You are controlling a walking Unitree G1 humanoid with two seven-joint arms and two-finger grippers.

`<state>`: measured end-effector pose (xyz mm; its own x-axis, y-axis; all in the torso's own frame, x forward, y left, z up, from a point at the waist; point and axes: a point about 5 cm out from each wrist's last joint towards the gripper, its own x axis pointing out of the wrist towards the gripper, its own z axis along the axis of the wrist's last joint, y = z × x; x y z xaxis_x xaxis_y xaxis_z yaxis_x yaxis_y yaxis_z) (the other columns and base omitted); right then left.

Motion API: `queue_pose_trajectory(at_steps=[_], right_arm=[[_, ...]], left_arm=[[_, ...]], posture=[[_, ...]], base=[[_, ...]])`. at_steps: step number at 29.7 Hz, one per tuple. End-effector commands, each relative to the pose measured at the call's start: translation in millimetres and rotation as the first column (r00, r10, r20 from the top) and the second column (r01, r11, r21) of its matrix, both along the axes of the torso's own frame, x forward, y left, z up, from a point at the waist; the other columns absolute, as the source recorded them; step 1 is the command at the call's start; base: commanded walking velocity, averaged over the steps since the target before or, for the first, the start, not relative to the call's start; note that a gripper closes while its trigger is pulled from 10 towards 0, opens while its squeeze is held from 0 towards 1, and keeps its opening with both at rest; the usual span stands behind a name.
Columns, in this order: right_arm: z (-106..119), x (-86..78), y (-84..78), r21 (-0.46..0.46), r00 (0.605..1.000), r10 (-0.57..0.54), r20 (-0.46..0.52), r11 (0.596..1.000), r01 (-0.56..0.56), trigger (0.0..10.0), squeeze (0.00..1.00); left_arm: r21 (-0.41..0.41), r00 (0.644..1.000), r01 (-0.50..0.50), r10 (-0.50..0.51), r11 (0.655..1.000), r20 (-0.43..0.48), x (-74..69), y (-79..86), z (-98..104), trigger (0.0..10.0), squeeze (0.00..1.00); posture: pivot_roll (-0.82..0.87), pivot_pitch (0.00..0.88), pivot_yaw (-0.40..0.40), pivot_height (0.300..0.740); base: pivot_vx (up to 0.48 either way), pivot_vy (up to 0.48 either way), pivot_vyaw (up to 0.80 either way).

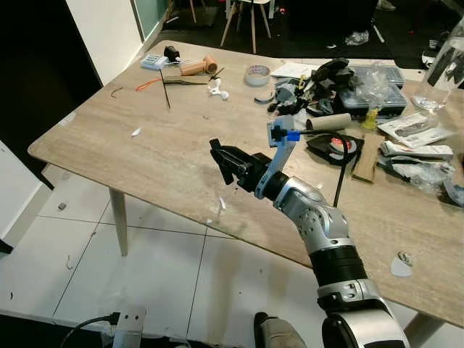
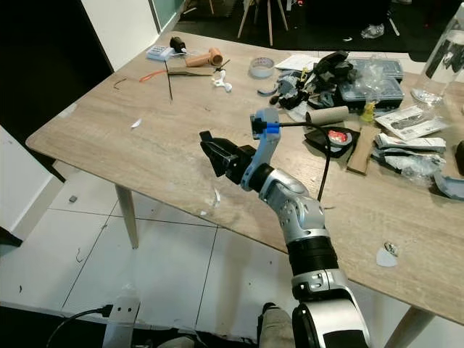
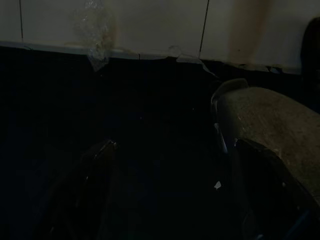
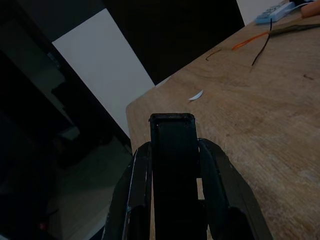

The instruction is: Picking trash to rubbish bin

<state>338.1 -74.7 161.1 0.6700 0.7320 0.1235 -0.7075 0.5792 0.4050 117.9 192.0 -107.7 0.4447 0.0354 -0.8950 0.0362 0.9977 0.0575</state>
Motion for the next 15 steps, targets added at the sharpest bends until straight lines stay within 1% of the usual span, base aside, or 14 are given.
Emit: queue_pose_trajectory(at_steps=[1,8,15], right_arm=[[1.5,2.0,1.7,0.003,1.000,-0.003,0.007,1.000,0.003,10.0,0.00],[1.0,3.1,1.2,0.006,1.000,-0.010,0.003,1.000,0.010,10.0,0.00],[-1.0,0.9,4.4,-0.002,1.000,0.015,0.001,1.000,-0.015,10.0,0.00]], left_arm=[[-0.011,0.999,-0.001,0.000,1.000,-0.051,-12.9,-4.0,-4.5,10.0,0.00],[-0.012,0.999,0.000,-0.001,1.000,-0.049,-12.6,-4.5,-4.5,10.0,0.00],[-0.012,0.999,0.001,-0.002,1.000,-0.049,-12.2,-4.9,-4.4,10.0,0.00]], posture=[[-0.07,0.078,0.040,0.740],[-0.07,0.078,0.040,0.740],[-0.07,0.077,0.036,0.740]], base=[[-0.304,0.000,0.00],[-0.313,0.000,0.00],[-0.324,0.000,0.00]])
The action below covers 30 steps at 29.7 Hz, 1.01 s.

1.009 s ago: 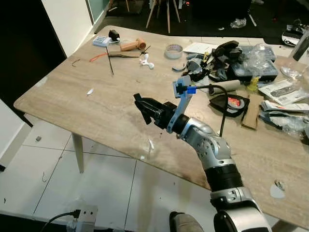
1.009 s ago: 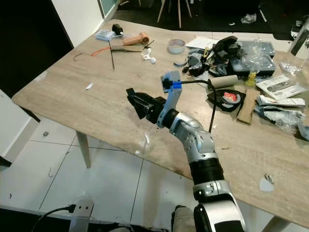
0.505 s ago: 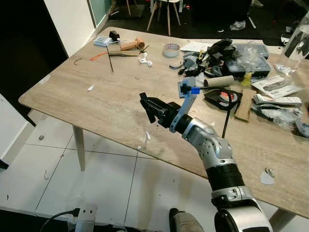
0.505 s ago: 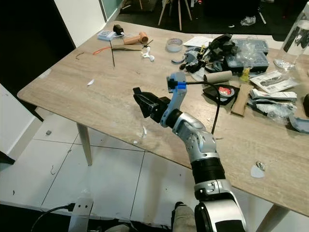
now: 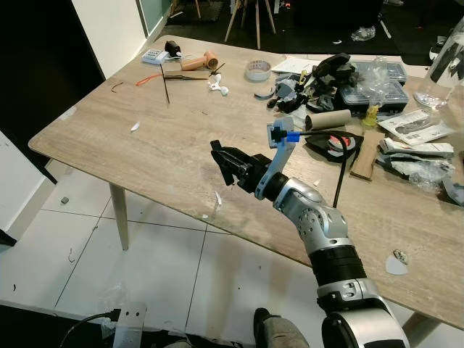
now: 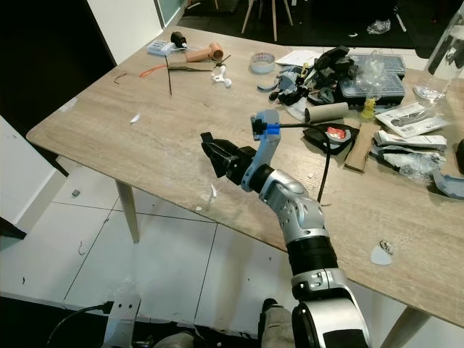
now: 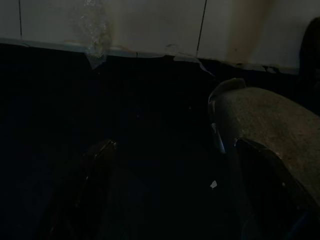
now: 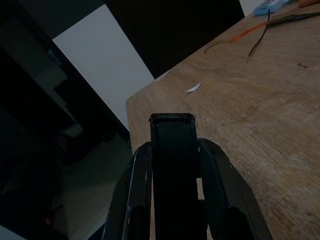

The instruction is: Picking trash to rubbish bin

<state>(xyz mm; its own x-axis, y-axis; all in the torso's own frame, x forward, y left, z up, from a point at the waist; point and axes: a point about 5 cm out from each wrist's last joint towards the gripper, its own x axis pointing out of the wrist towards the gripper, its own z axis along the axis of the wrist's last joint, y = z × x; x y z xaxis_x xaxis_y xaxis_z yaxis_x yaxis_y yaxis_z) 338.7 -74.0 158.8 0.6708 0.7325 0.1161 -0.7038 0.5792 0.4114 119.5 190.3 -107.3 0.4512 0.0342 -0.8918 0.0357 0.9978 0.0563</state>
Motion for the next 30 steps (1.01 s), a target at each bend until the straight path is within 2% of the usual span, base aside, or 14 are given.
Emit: queue_pose_trajectory(at_steps=[1,25,30], right_arm=[[1.0,0.0,4.1,-0.003,1.000,0.017,0.011,1.000,-0.017,10.0,0.00],[-0.3,-1.9,5.4,-0.014,1.000,0.028,0.014,1.000,-0.028,10.0,0.00],[-0.2,-2.5,4.6,-0.013,0.999,0.030,0.012,0.999,-0.030,10.0,0.00]], left_arm=[[-0.011,0.998,0.001,-0.002,1.000,-0.056,-13.7,-3.5,-4.8,10.0,0.00],[-0.008,0.999,0.007,-0.008,1.000,-0.053,-13.0,-3.3,-4.5,10.0,0.00],[0.043,0.996,0.051,-0.048,0.998,-0.069,-15.2,2.5,-4.6,10.0,0.00]], posture=[[-0.07,0.077,0.036,0.740],[-0.07,0.079,0.041,0.740],[-0.07,0.082,0.036,0.740]], base=[[-0.322,0.000,0.00],[-0.328,0.000,0.00],[0.000,-0.256,0.00]])
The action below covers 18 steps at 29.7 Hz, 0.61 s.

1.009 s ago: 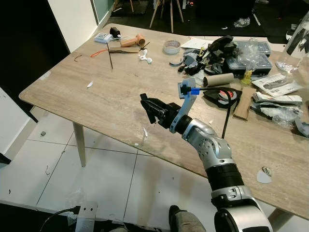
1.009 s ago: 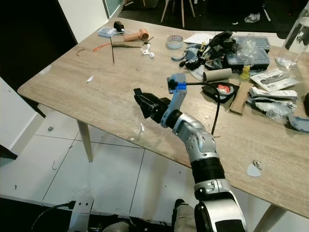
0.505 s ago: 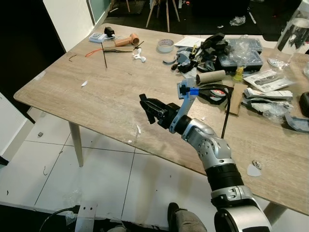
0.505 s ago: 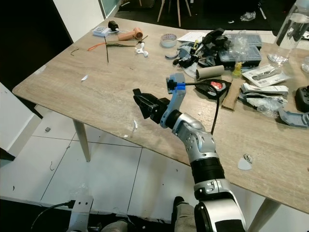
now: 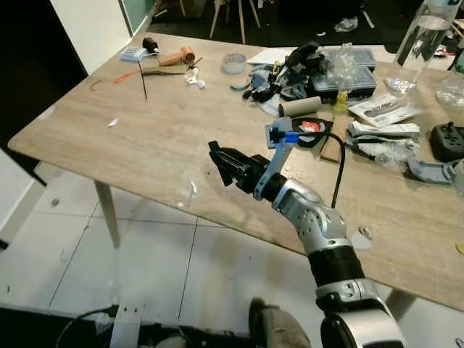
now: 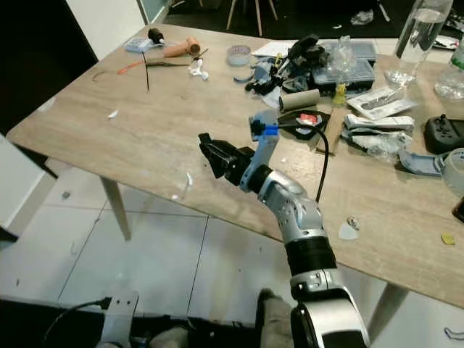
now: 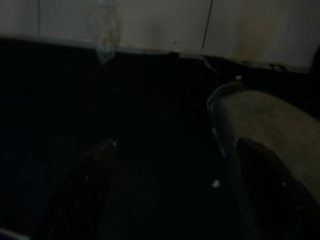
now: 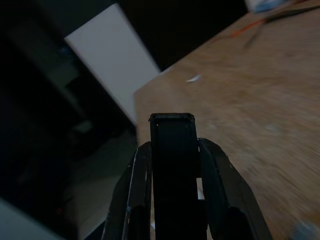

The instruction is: Picking trash to rubbish bin

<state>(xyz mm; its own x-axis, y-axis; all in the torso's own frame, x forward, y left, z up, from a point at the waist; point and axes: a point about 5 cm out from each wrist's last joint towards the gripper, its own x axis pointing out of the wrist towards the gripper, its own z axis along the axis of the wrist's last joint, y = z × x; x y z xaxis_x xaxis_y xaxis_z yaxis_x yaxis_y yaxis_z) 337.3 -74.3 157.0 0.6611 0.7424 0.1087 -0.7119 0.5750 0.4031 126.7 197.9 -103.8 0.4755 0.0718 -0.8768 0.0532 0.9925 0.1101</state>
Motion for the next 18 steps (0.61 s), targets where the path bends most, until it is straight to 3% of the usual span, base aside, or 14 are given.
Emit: queue_pose_trajectory(at_steps=[1,9,18], right_arm=[[1.7,-1.2,4.8,-0.001,1.000,0.017,0.010,1.000,-0.017,10.0,0.00],[0.5,-3.3,3.5,-0.004,1.000,0.023,0.005,1.000,-0.023,10.0,0.00],[-1.3,-5.3,2.6,-0.010,1.000,0.025,-0.003,1.000,-0.025,10.0,0.00]], left_arm=[[-0.002,0.994,0.032,-0.032,0.999,-0.101,-22.9,-4.2,-8.1,10.0,0.00],[0.009,0.995,0.013,-0.012,1.000,-0.102,-23.9,-2.0,-8.2,10.0,0.00],[0.014,0.996,-0.017,0.019,1.000,-0.093,-23.8,-1.4,-8.0,10.0,0.00]], posture=[[-0.07,0.082,0.036,0.740],[-0.08,0.088,0.034,0.740],[-0.09,0.089,0.030,0.740]], base=[[0.000,-0.465,0.00],[0.000,-0.448,0.00],[0.000,0.000,0.00]])
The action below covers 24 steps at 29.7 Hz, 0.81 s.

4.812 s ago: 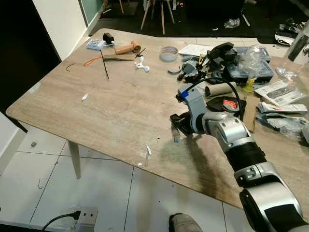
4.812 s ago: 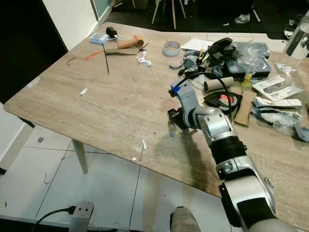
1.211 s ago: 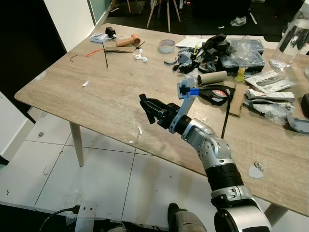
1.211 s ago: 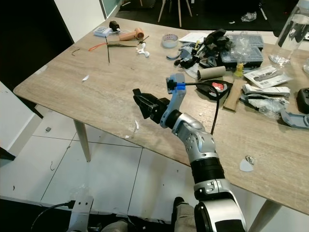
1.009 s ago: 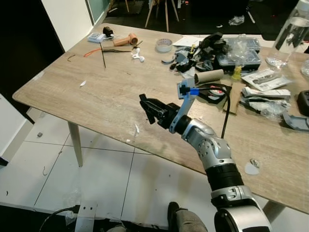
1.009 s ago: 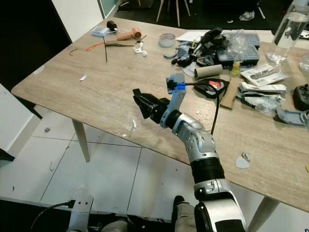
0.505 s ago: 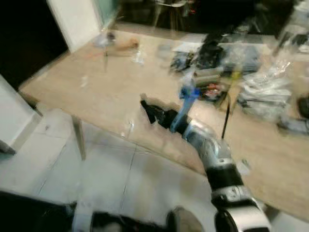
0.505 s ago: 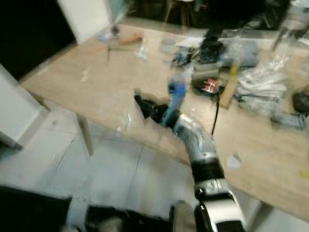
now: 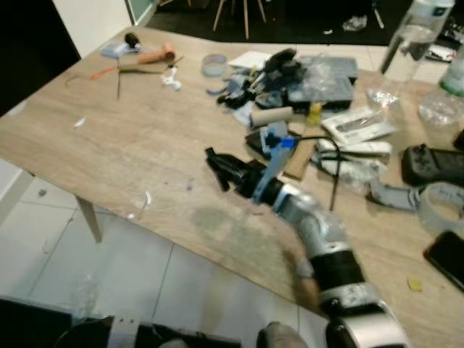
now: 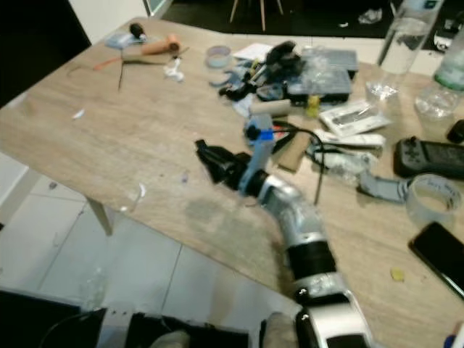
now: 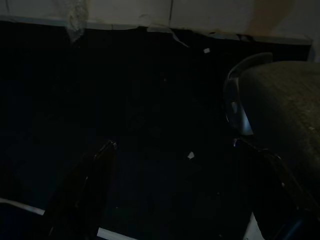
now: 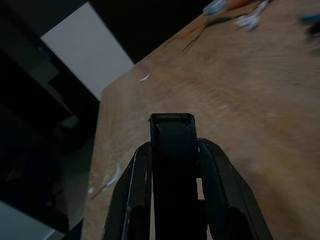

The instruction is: Picking trash to rubbish bin

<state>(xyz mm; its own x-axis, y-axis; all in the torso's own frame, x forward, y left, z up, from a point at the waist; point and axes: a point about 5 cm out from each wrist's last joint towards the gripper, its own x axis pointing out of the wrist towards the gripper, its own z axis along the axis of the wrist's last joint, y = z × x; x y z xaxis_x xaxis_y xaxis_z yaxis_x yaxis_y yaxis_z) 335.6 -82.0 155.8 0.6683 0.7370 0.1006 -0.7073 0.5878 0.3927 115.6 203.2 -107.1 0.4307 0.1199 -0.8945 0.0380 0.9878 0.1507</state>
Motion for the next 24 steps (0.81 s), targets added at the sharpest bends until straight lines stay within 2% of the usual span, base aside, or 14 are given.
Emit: queue_pose_trajectory(at_steps=[1,3,9,16,19,24], right_arm=[[-0.1,-3.6,10.2,0.004,0.999,0.035,-0.007,0.999,-0.035,10.0,0.00],[-0.5,-4.2,10.0,0.002,0.999,0.037,-0.009,0.999,-0.037,10.0,0.00],[-1.3,-5.2,10.0,-0.002,0.999,0.039,-0.012,0.999,-0.039,10.0,0.00],[-1.6,-6.0,10.8,-0.014,0.999,0.047,-0.007,0.999,-0.047,10.0,0.00],[0.3,-9.9,14.8,-0.025,0.995,0.090,0.032,0.996,-0.089,10.0,0.00],[1.0,-13.0,17.9,-0.026,0.992,0.121,0.042,0.992,-0.120,10.0,0.00]], left_arm=[[-0.031,0.999,0.001,-0.003,1.000,-0.045,-12.8,-6.7,-4.7,10.0,0.00],[-0.036,0.999,0.014,-0.015,0.999,-0.040,-11.8,-7.7,-4.5,10.0,0.00],[-0.045,0.999,0.006,-0.007,0.999,-0.033,-10.5,-9.7,-4.4,10.0,0.00],[-0.011,0.999,0.009,-0.009,1.000,-0.039,-11.0,-7.4,-4.4,10.0,0.00],[-0.015,0.999,0.005,-0.006,1.000,-0.036,-10.5,-7.6,-4.3,10.0,0.00],[-0.015,0.999,0.004,-0.005,1.000,-0.040,-11.7,-8.4,-4.7,10.0,0.00]], posture=[[-0.09,0.089,0.030,0.740],[-0.09,0.089,0.030,0.740],[-0.09,0.090,0.029,0.740],[-0.09,0.092,0.030,0.740],[-0.09,0.096,0.031,0.740],[-0.08,0.095,0.029,0.740]], base=[[0.000,0.000,0.00],[0.000,0.000,0.00],[0.439,0.000,0.00],[0.000,0.000,0.00],[0.000,0.000,0.00],[0.000,0.000,0.79]])
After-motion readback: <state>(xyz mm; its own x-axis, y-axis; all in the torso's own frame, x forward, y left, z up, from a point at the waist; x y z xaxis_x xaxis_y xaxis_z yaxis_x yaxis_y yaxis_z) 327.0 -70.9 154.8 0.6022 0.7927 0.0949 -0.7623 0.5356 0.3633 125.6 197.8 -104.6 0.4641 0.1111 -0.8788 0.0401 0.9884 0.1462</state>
